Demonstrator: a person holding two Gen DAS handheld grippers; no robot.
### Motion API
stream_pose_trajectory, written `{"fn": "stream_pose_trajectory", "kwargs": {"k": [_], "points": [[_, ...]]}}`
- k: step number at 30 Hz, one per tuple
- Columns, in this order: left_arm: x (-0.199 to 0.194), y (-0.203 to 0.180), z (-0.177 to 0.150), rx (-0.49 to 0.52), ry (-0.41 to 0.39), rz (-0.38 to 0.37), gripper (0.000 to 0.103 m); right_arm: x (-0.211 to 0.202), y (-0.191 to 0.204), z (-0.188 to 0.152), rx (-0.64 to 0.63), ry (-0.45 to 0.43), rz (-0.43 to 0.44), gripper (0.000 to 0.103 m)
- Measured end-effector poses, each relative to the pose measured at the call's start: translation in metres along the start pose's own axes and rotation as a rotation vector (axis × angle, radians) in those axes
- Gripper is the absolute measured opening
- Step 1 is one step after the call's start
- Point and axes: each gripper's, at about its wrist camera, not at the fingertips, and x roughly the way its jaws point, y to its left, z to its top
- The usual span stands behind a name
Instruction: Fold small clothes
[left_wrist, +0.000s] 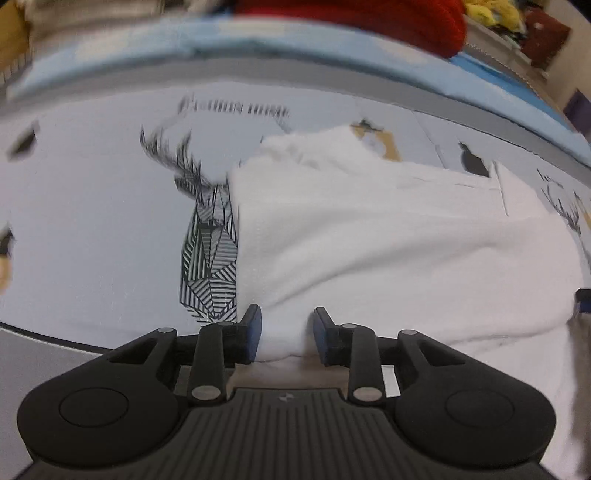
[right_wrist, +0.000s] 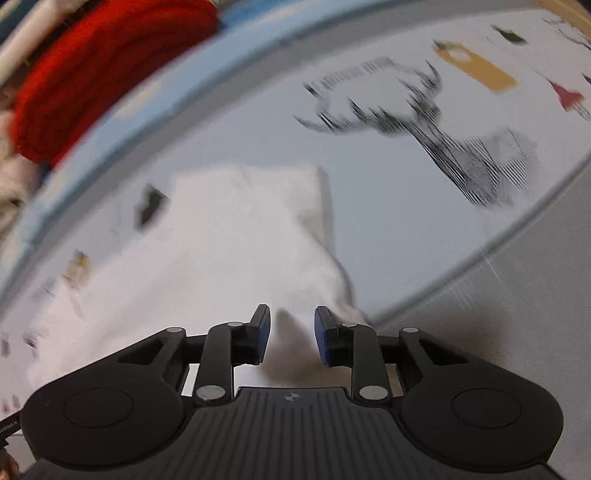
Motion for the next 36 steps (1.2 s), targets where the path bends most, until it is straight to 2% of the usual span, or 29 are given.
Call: {"fn": "stream_pose_trajectory", "kwargs": {"k": [2, 4, 5, 7, 10, 13, 15, 17, 18, 20, 22, 23, 24, 26, 28, 31, 36], "points": [[-0.026, -0.010, -0.006, 0.012, -0.060, 0.005, 0.034, -0.005, -0.005, -0.005, 0.023, 0.020, -0.019, 0.026], [-0.066, -0.022, -0.015, 0.043, -0.184, -0.024, 0.034, -0.025, -0.003, -0.009, 0.025, -0.009, -0.020, 0.027], [-0.086, -0.027, -0.023, 0.057, -0.241, -0.009, 0.034, -0.042, 0.000, -0.013, 0.009, -0.059, 0.003, 0.027], [-0.116, -0.034, -0.038, 0.065, -0.297, 0.012, 0.034, -0.077, 0.007, -0.026, -0.041, -0.173, 0.016, 0.027], [-0.152, -0.037, -0.065, 0.072, -0.304, -0.022, 0.037, -0.129, 0.015, -0.051, -0.117, -0.313, 0.045, 0.027], [-0.194, -0.033, -0.107, 0.076, -0.324, -0.028, 0.042, -0.179, 0.012, -0.077, -0.195, -0.400, 0.110, 0.027], [-0.217, -0.026, -0.140, 0.079, -0.334, -0.020, 0.042, -0.212, 0.003, -0.099, -0.260, -0.466, 0.120, 0.028], [-0.234, -0.018, -0.170, 0.057, -0.335, -0.020, 0.042, -0.234, -0.012, -0.120, -0.300, -0.495, 0.123, 0.031], [-0.238, -0.013, -0.187, 0.036, -0.327, -0.021, 0.042, -0.240, -0.022, -0.128, -0.309, -0.489, 0.124, 0.036], [-0.241, -0.008, -0.215, 0.010, -0.315, -0.028, 0.040, -0.244, -0.040, -0.145, -0.308, -0.451, 0.125, 0.036], [-0.229, -0.003, -0.246, -0.011, -0.278, -0.006, 0.032, -0.243, -0.058, -0.163, -0.281, -0.410, 0.112, 0.036], [-0.223, -0.001, -0.257, -0.026, -0.241, 0.015, 0.021, -0.240, -0.068, -0.172, -0.257, -0.402, 0.099, 0.036], [-0.215, 0.003, -0.264, -0.064, -0.187, 0.030, 0.019, -0.238, -0.075, -0.181, -0.241, -0.401, 0.087, 0.036], [-0.209, 0.012, -0.270, -0.120, -0.138, -0.032, 0.019, -0.226, -0.093, -0.198, -0.217, -0.392, 0.048, 0.036], [-0.205, 0.013, -0.272, -0.108, -0.120, -0.051, 0.019, -0.210, -0.107, -0.209, -0.160, -0.323, -0.006, 0.037], [-0.201, 0.017, -0.273, -0.084, -0.095, -0.039, 0.019, -0.194, -0.117, -0.212, -0.061, -0.238, 0.041, 0.036], [-0.189, 0.032, -0.274, -0.173, -0.016, -0.104, 0.021, -0.188, -0.112, -0.208, -0.100, -0.224, -0.001, 0.036]]}}
